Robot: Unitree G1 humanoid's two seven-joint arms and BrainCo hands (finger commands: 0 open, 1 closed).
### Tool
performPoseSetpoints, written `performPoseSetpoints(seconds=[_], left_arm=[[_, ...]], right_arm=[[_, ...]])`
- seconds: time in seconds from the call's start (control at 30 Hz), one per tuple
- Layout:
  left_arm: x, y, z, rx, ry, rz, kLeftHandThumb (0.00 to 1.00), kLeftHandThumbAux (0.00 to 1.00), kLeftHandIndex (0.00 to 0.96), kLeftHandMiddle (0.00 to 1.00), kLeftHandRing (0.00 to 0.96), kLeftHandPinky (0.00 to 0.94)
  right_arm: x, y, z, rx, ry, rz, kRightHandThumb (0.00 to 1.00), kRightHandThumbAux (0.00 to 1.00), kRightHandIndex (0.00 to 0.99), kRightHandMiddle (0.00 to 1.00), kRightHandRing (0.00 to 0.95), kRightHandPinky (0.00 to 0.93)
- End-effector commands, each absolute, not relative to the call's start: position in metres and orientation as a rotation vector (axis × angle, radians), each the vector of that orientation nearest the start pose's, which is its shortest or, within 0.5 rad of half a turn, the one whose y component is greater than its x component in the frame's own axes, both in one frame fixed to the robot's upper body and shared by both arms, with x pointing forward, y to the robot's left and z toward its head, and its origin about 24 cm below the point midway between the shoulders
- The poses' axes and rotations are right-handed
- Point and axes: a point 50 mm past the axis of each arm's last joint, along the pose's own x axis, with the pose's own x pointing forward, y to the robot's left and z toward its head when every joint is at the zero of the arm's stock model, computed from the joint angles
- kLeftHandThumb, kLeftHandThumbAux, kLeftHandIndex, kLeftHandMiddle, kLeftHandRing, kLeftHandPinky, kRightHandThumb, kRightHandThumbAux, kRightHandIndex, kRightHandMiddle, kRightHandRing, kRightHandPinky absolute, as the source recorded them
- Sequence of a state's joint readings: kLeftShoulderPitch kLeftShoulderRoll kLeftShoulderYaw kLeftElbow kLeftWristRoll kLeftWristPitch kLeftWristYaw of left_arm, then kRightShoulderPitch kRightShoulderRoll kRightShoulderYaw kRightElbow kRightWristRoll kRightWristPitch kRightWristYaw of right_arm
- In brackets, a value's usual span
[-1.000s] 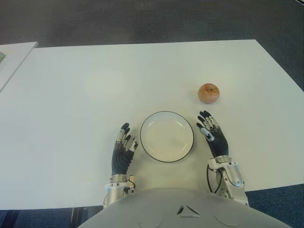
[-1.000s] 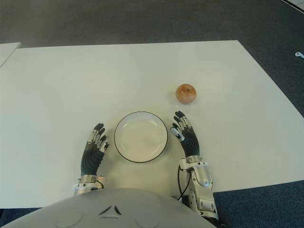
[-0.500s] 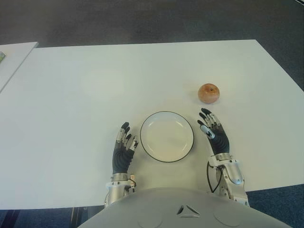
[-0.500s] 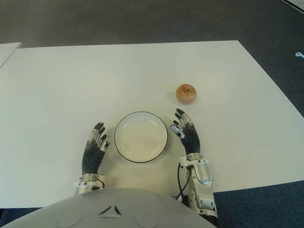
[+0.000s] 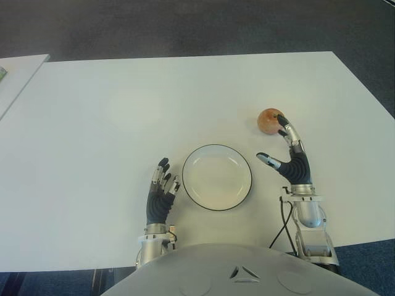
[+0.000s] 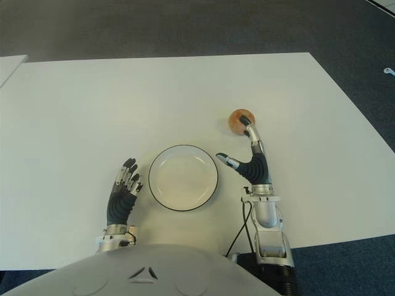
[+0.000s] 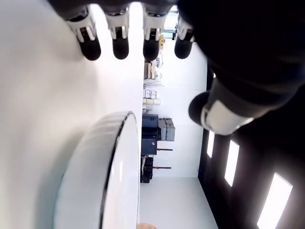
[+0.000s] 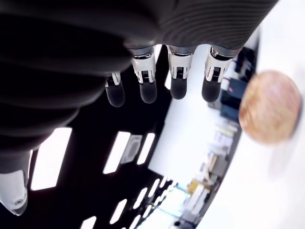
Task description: Put the apples into the plate.
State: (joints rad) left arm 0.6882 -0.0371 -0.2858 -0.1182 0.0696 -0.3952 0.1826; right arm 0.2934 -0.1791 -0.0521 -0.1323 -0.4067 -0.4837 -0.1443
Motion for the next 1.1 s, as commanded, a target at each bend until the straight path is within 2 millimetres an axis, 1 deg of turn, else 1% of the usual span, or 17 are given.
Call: performPoseSetpoints(seconds=[0.03,0.2,0.23,0.33,0.5,0.6,0.67,0.7,0.77,0.83,0.93,1.1], left_arm=[[0.107,0.103,-0.015,-0.089,0.178,0.104,0.098,0.636,0.000,0.000,0.000,0.000],[0.109,0.103,-0.015,-0.085,0.174,0.112,0.093,0.633,0.000,0.000,0.000,0.000],[0.109,0.103,-0.015,-0.084,0.174,0.112,0.095,0.633,0.000,0.000,0.000,0.000],[0.110,0.103,-0.016,-0.084,0.174,0.111,0.097,0.630,0.000,0.000,0.000,0.000],[0.112,0.103,-0.018,-0.093,0.177,0.115,0.113,0.620,0.000,0.000,0.000,0.000],[0.113,0.102,-0.019,-0.093,0.174,0.117,0.125,0.615,0.000,0.000,0.000,0.000],[0.114,0.102,-0.019,-0.094,0.171,0.118,0.128,0.611,0.000,0.000,0.000,0.000],[0.115,0.102,-0.019,-0.096,0.169,0.119,0.129,0.610,0.000,0.000,0.000,0.000],[0.116,0.101,-0.020,-0.100,0.166,0.120,0.133,0.600,0.000,0.000,0.000,0.000],[0.116,0.101,-0.020,-0.102,0.168,0.119,0.135,0.595,0.000,0.000,0.000,0.000],[0.117,0.100,-0.022,-0.109,0.169,0.117,0.133,0.594,0.000,0.000,0.000,0.000],[0.118,0.100,-0.022,-0.114,0.160,0.119,0.129,0.600,0.000,0.000,0.000,0.000]], right_arm=[[0.199,-0.183,0.064,-1.050,-0.497,-0.014,0.439,0.463,0.080,0.043,0.005,0.000],[0.208,-0.186,0.065,-1.192,-0.444,-0.003,0.471,0.412,0.077,0.010,0.000,0.000],[0.211,-0.187,0.065,-1.220,-0.428,-0.002,0.494,0.395,0.082,0.006,0.000,0.000],[0.215,-0.188,0.064,-1.268,-0.401,-0.005,0.489,0.379,0.067,0.001,0.000,0.000],[0.228,-0.190,0.063,-1.352,-0.344,-0.009,0.482,0.348,0.045,0.000,0.000,0.000],[0.247,-0.195,0.059,-1.390,-0.297,-0.014,0.434,0.326,0.025,0.000,0.000,0.000],[0.256,-0.197,0.056,-1.401,-0.280,-0.015,0.410,0.318,0.018,0.000,0.000,0.000],[0.264,-0.200,0.052,-1.409,-0.261,-0.016,0.405,0.317,0.017,0.000,0.000,0.000],[0.286,-0.208,0.044,-1.430,-0.198,-0.016,0.355,0.296,0.007,0.000,0.000,0.000],[0.297,-0.213,0.041,-1.444,-0.157,-0.013,0.329,0.284,0.003,0.000,0.000,0.000],[0.307,-0.219,0.038,-1.458,-0.097,0.007,0.280,0.250,0.001,0.000,0.000,0.000],[0.312,-0.220,0.037,-1.473,-0.068,0.032,0.229,0.208,0.000,0.000,0.000,0.000]])
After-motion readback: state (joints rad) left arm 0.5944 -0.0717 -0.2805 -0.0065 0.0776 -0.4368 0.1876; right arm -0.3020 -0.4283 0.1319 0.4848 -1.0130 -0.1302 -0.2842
